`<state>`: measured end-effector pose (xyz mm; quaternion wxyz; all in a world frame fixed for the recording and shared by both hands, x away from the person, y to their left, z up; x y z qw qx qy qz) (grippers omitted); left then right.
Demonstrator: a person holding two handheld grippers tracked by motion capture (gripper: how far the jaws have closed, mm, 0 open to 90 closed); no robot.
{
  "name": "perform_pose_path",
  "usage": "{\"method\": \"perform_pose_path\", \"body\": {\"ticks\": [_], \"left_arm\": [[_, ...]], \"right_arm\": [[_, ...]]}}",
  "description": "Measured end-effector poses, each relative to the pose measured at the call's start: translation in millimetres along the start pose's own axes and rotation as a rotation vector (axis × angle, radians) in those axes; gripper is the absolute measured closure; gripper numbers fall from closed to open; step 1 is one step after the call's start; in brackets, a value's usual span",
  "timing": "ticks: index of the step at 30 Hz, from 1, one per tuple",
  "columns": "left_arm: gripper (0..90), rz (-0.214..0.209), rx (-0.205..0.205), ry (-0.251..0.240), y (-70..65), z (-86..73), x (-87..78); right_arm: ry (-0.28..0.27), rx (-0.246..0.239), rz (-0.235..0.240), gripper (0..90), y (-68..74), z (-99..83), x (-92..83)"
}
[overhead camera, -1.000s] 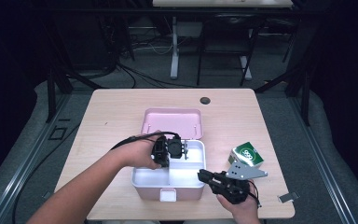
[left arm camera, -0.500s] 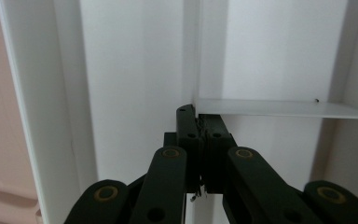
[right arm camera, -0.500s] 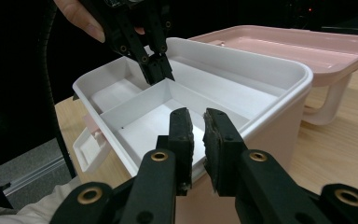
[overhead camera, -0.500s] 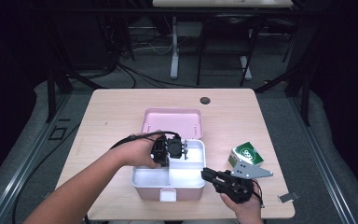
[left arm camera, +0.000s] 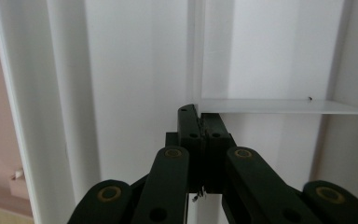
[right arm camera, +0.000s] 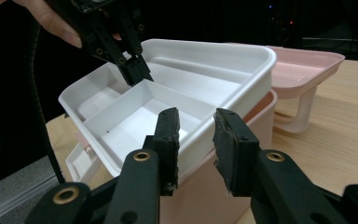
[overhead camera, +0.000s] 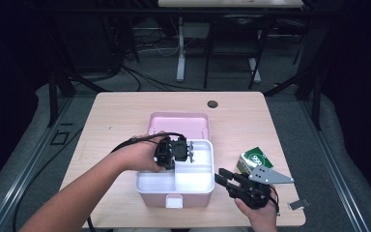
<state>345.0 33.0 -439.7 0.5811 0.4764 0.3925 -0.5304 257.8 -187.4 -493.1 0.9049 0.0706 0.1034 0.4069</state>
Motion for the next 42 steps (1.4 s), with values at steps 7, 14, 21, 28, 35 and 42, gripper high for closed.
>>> {"method": "perform_pose_path", "body": {"ticks": [7,14,21,28,35,42], "left_arm": [[89.5,0.033,-0.039,-0.007,3.5,-7.2,-14.3],[89.5,0.05,-0.182,-0.022,12.6,-22.3,-28.2],[89.5,0.064,-0.339,-0.041,23.6,-45.2,-43.8],[89.5,0.083,-0.435,-0.067,28.4,-63.4,-55.0],[89.5,0.124,-0.565,-0.054,34.5,-91.1,-67.2],[89.5,0.142,-0.678,-0.042,40.4,-125.1,-73.9]], "right_arm": [[-0.03,0.042,-0.011,66.1,-8.6,2.9,-5.2],[-0.024,0.039,-0.027,64.0,-8.8,0.9,-4.2],[-0.017,0.04,-0.034,62.3,-9.6,-1.7,-2.4],[-0.021,0.03,-0.057,56.7,-10.9,-1.0,-2.7],[-0.022,0.042,-0.069,55.6,-12.7,-3.4,-1.8],[-0.012,0.038,-0.063,55.3,-10.6,-5.8,1.3]]}}
Point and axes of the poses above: each handheld gripper's, and its own axes: x roughly forward along the jaws, z roughly out of its top, y roughly to its left, the point moved 3 cm from there along x, roughly forward along the jaws, and after that the axes turned 8 degrees about -y, right-handed, at the moved point
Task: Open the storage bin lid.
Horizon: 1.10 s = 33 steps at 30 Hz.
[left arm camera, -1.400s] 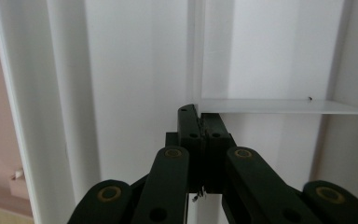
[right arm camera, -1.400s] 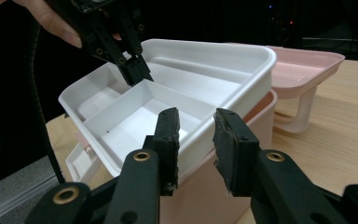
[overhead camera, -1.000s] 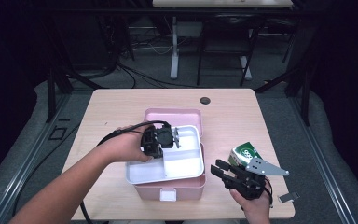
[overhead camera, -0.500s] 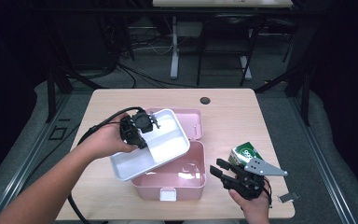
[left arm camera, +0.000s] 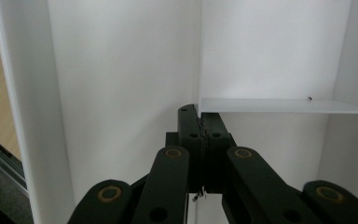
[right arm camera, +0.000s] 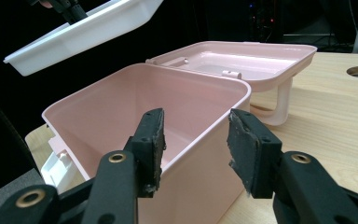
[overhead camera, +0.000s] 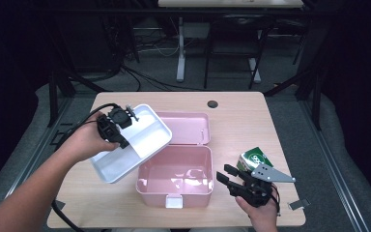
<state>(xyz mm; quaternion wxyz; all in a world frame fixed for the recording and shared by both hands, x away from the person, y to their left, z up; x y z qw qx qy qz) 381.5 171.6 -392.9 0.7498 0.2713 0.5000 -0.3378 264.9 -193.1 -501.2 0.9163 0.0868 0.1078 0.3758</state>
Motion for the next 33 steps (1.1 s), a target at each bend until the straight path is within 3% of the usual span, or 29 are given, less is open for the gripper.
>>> {"method": "perform_pose_path", "body": {"ticks": [4,11,18,27,33], "left_arm": [[89.5,0.027,-0.038,0.018,14.3,-15.3,-1.2],[89.5,0.031,-0.118,0.028,39.0,-42.8,1.4],[89.5,0.034,-0.177,0.022,51.6,-65.5,10.9],[89.5,0.014,-0.227,0.033,55.9,-89.2,41.3],[89.5,0.02,-0.23,0.092,55.8,-98.0,72.7]], "right_arm": [[0.008,-0.001,-0.006,55.2,-0.4,-2.1,1.0],[0.014,-0.003,-0.006,54.8,-0.1,-3.4,2.1],[0.014,-0.001,-0.009,52.9,0.1,-4.4,2.9],[0.009,-0.011,0.02,50.0,3.6,-5.0,5.1],[0.016,-0.014,0.005,50.0,3.6,-6.9,5.9]]}}
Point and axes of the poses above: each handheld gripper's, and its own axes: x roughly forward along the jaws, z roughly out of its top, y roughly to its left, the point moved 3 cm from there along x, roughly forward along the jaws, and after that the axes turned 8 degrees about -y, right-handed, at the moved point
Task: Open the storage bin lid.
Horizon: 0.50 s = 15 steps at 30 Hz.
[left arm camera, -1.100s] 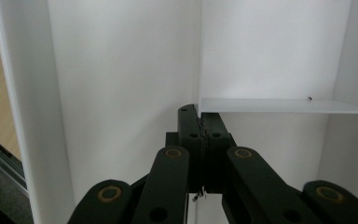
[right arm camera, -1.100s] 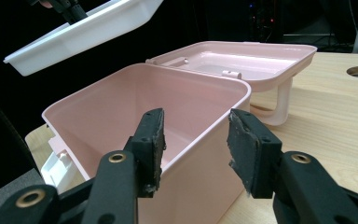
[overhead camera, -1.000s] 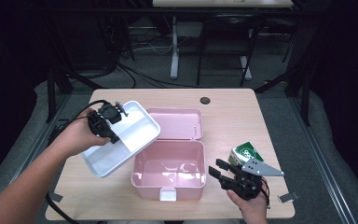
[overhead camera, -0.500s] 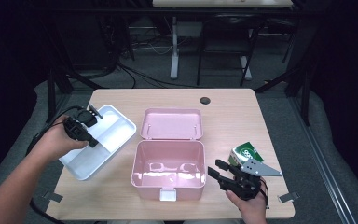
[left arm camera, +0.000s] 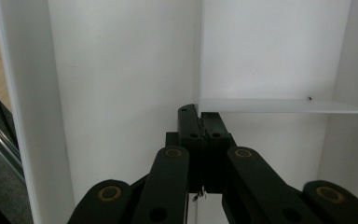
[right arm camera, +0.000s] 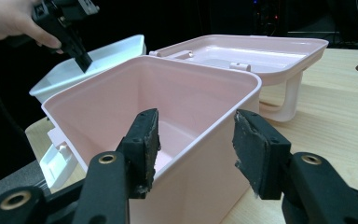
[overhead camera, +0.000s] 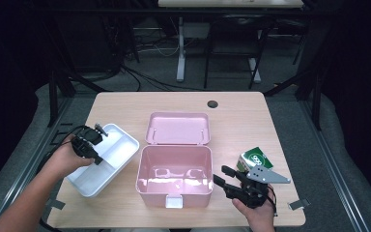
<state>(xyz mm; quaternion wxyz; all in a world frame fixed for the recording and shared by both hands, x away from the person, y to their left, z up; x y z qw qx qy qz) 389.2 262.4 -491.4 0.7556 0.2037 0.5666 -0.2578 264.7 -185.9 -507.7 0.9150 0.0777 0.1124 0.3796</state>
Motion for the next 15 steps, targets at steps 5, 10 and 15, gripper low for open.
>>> {"method": "perform_pose_path", "body": {"ticks": [5,10,15], "left_arm": [[89.5,-0.003,-0.028,0.02,4.6,-4.1,20.3],[89.5,-0.008,-0.044,0.038,6.4,-8.6,37.8],[89.4,-0.002,-0.063,0.046,6.0,-12.0,49.9]], "right_arm": [[0.002,0.003,0.0,50.0,-1.1,-0.9,0.5],[0.011,0.001,0.002,49.9,-1.1,-2.4,1.0],[0.02,-0.003,-0.001,48.5,-1.1,-2.8,1.3]]}}
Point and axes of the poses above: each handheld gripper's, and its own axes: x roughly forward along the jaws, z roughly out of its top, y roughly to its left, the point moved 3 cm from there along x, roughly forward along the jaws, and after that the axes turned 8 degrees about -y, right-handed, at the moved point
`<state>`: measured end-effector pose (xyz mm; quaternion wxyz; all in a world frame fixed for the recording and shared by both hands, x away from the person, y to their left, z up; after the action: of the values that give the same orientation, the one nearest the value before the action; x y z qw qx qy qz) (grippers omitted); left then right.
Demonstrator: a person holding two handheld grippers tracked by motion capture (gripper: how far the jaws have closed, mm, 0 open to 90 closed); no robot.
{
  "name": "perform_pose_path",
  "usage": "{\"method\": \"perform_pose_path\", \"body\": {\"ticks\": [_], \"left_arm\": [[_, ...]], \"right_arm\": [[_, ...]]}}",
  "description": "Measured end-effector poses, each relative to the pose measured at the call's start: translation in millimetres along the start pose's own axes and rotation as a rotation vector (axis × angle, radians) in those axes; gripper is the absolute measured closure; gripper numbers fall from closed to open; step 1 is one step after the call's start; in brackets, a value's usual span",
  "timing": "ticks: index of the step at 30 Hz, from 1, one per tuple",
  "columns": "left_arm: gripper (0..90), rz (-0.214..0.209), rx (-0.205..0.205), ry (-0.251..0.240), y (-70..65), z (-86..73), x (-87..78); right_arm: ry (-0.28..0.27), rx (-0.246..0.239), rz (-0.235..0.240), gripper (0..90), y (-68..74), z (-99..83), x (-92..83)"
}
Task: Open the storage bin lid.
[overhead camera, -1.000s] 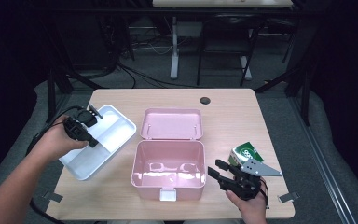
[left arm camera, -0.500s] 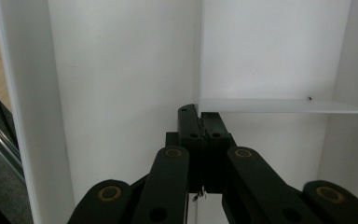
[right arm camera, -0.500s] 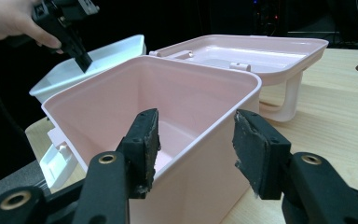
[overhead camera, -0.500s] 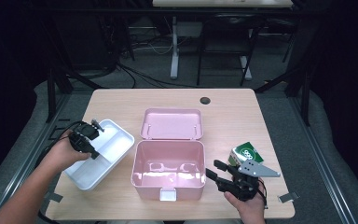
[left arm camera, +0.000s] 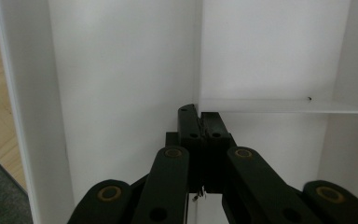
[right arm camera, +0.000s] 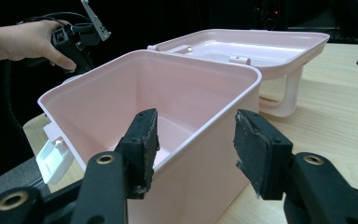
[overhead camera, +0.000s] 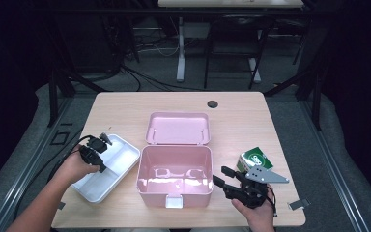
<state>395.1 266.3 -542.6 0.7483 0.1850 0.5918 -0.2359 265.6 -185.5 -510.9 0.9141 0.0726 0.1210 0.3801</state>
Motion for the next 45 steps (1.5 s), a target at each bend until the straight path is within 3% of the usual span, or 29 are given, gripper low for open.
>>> {"method": "perform_pose_path", "body": {"ticks": [11,14,20,22,23,27,32,33,34,36,37,40,41,42,44,45], "left_arm": [[89.4,0.001,-0.03,-0.01,1.4,-1.9,15.0],[89.4,0.014,-0.02,-0.01,2.1,-2.9,18.5],[89.4,0.017,-0.02,-0.023,4.4,-6.3,23.8],[89.4,0.003,-0.034,-0.034,4.5,-7.4,26.0],[89.4,0.007,-0.034,-0.035,4.7,-7.7,26.9],[89.2,0.014,-0.037,-0.04,5.5,-8.3,26.4],[77.2,0.024,-0.06,-0.097,5.5,-9.6,12.5],[70.9,0.04,-0.065,-0.13,4.9,-10.9,4.4],[67.2,0.04,-0.065,-0.13,4.9,-10.9,4.4],[63.9,0.082,-0.077,-0.18,1.7,-12.6,-4.6],[60.5,0.084,-0.087,-0.21,-0.4,-13.5,-9.1],[56.2,0.059,-0.102,-0.292,-9.1,-14.6,-19.4],[54.9,0.028,-0.111,-0.326,-13.8,-14.6,-24.0],[54.8,0.028,-0.111,-0.326,-13.8,-14.6,-24.0],[53.6,0.019,-0.099,-0.362,-16.9,-15.0,-27.2],[53.9,0.036,-0.073,-0.372,-19.5,-14.4,-28.9]], "right_arm": [[0.006,-0.024,0.004,47.6,1.8,-1.1,1.5],[0.017,-0.05,-0.013,47.7,3.4,-1.5,2.5],[0.024,-0.056,-0.018,47.6,4.1,-1.4,3.0],[0.015,-0.058,-0.02,47.2,3.8,-0.6,2.9],[0.01,-0.068,-0.041,47.0,3.0,0.6,2.0],[-0.002,-0.07,-0.046,47.0,1.8,3.4,1.7],[0.04,-0.072,-0.037,45.8,1.9,7.4,5.8],[0.057,-0.079,-0.04,45.5,2.5,8.8,8.6],[0.057,-0.079,-0.04,45.5,2.5,8.8,8.6],[0.079,-0.086,-0.033,45.7,2.6,11.7,10.0],[0.1,-0.09,-0.025,45.7,3.1,13.7,9.9],[0.139,-0.13,-0.027,46.2,4.6,19.1,11.3],[0.164,-0.143,-0.032,44.8,4.9,22.0,12.2],[0.164,-0.143,-0.032,44.8,4.9,22.0,12.2],[0.181,-0.147,-0.033,44.2,3.9,24.1,13.9],[0.203,-0.143,-0.03,43.9,1.9,25.9,14.7]]}}
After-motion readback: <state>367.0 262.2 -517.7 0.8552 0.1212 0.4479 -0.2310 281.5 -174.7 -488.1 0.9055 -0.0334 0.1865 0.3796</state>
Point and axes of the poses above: each handheld gripper's, and its own axes: x roughly forward along the jaws, z roughly out of its top, y roughly to its left, the point moved 3 cm from there along x, roughly forward along the jaws, and after that the axes turned 8 degrees about -y, right-handed, at the moved point
